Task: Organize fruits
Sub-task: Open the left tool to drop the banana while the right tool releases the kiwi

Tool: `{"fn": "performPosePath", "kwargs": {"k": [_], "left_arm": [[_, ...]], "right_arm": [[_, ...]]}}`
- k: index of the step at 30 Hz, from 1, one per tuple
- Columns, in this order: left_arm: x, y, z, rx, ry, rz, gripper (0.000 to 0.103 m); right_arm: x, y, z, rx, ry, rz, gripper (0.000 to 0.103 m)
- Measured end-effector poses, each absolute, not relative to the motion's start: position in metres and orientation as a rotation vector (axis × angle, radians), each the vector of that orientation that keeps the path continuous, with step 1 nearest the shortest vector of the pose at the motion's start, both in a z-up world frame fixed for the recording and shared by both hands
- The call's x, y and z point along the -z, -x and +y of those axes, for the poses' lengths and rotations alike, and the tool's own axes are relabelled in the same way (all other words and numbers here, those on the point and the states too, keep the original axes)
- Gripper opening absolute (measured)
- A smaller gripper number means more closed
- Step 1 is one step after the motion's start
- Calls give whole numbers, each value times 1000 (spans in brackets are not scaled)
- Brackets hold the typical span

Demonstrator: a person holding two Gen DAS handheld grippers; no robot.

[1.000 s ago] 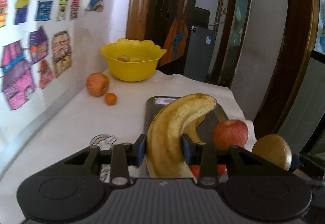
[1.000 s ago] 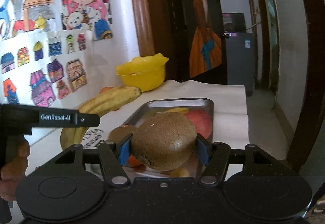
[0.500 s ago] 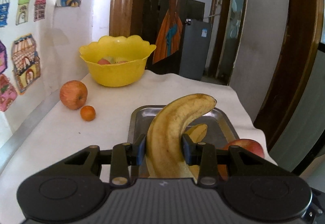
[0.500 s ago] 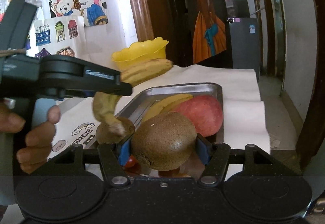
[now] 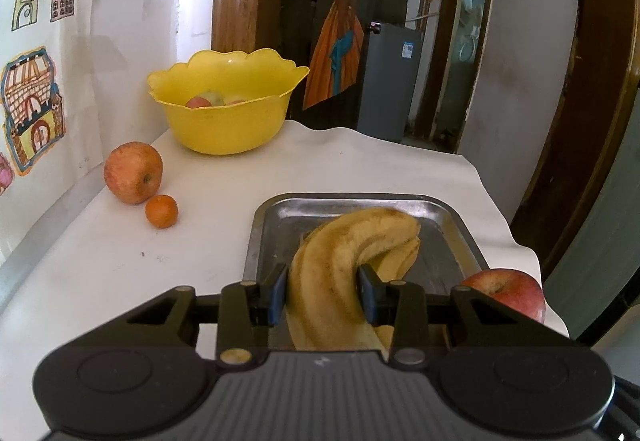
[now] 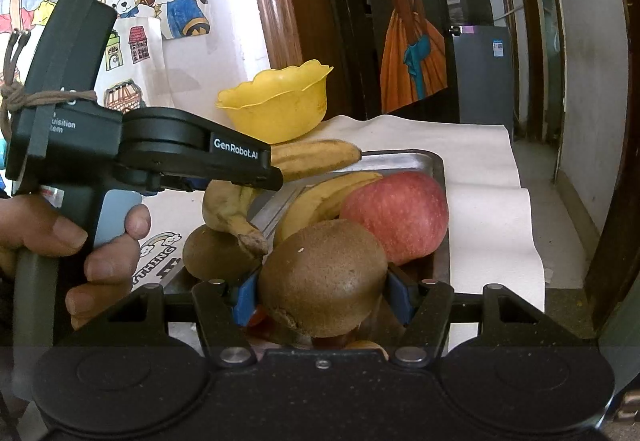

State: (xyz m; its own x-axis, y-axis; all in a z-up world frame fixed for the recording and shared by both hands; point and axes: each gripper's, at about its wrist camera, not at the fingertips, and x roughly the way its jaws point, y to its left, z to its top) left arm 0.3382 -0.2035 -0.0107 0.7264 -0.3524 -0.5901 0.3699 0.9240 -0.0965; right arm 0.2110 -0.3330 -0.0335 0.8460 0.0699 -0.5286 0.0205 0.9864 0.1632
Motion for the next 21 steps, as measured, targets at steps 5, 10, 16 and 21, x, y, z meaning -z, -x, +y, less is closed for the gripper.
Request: {"fn": "performPosePath", "kwargs": {"k": [5,10,16,21], "left_arm": [[10,-337,-204,395,-29,643,41],[9,-337,-205,395,-29,640,41],[6,-331,-199,393,-8,618,57],[-4,-318,-190,397,12,587,74]], "right_arm": [[33,-210,-334,-27,-169,563,65],[33,-210,-334,-27,-170,565,65],[32,-208,-335,-18,-173,567,69],[30,-201,-333,-3,-165,564,77]]}}
